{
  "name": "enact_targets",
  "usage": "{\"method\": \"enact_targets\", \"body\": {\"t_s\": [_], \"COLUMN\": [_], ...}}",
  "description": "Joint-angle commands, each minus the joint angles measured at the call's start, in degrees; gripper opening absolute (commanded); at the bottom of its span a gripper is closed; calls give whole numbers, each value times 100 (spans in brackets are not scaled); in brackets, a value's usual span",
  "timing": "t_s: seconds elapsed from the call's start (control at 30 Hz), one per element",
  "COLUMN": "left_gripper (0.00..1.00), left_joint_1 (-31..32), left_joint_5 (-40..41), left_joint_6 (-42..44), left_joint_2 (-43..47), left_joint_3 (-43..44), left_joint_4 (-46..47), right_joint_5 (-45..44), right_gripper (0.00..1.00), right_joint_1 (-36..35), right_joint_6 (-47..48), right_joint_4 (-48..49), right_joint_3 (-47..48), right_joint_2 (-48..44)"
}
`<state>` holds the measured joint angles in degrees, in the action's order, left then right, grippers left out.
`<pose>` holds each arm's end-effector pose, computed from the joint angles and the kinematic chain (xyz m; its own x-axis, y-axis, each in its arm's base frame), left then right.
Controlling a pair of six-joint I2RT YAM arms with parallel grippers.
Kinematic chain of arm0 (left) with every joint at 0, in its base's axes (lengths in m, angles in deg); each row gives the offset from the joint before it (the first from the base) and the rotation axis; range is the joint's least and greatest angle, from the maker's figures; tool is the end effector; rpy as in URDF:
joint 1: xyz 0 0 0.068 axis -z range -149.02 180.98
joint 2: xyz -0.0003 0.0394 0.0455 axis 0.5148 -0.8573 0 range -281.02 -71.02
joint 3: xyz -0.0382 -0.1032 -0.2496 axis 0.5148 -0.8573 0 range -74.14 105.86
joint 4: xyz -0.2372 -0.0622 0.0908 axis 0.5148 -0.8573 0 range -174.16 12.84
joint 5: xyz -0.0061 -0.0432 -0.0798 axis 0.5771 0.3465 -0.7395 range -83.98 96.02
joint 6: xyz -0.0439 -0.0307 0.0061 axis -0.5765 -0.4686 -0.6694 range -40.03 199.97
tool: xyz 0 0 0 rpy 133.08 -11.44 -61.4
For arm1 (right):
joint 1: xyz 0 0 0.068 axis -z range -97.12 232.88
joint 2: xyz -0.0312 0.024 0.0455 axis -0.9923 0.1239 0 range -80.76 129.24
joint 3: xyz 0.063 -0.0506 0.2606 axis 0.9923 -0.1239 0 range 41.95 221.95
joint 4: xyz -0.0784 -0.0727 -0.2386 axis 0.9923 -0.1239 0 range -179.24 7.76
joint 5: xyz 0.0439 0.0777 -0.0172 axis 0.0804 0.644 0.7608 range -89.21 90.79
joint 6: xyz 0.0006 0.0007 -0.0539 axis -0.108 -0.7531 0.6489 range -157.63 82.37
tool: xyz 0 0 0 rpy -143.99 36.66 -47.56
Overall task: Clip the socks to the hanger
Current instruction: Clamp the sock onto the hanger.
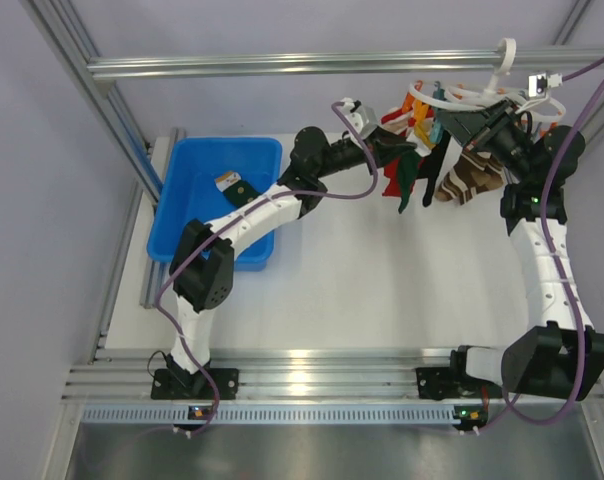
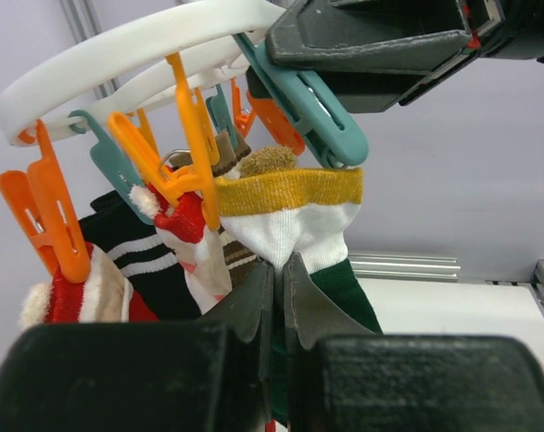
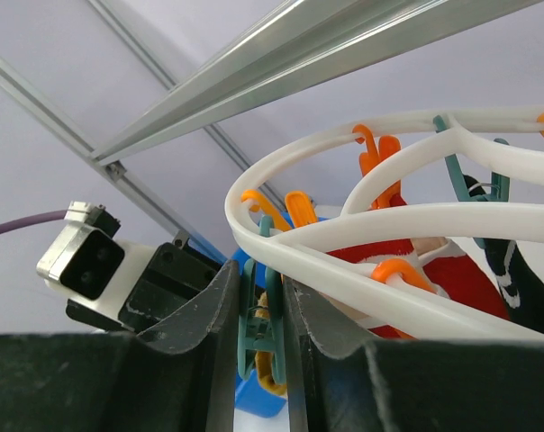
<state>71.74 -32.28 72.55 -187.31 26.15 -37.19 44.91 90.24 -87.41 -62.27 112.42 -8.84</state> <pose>0.3509 -0.3315 0.3817 0.1834 -0.2918 -0.9387 0.9732 0.1884 0.1316 0.2797 -0.0112 0.4499 -0.2261 0.5820 -0.7811 -0.6039 0.5454 0.5812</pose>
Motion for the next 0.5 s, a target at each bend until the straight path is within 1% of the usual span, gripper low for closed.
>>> {"method": "enact_targets", "body": {"t_s": [0.0,0.47], "left_gripper": [0,0], "left_joint_1": [-50,-32], "left_joint_5": [-37,-54], "left_joint_6": [-374,-594], "left_joint_2": [-25,-87], "left_joint_3": [315,491], "left_joint_4": [547,574], "right_joint_5": [-96,-140], "right_gripper": [0,0], "right_joint_1": [-41,-50], "right_joint_6": [-15,-5], "right_joint_4": [790,798], "right_joint_3": [115,98], "right_joint_2": [-11,-29]}}
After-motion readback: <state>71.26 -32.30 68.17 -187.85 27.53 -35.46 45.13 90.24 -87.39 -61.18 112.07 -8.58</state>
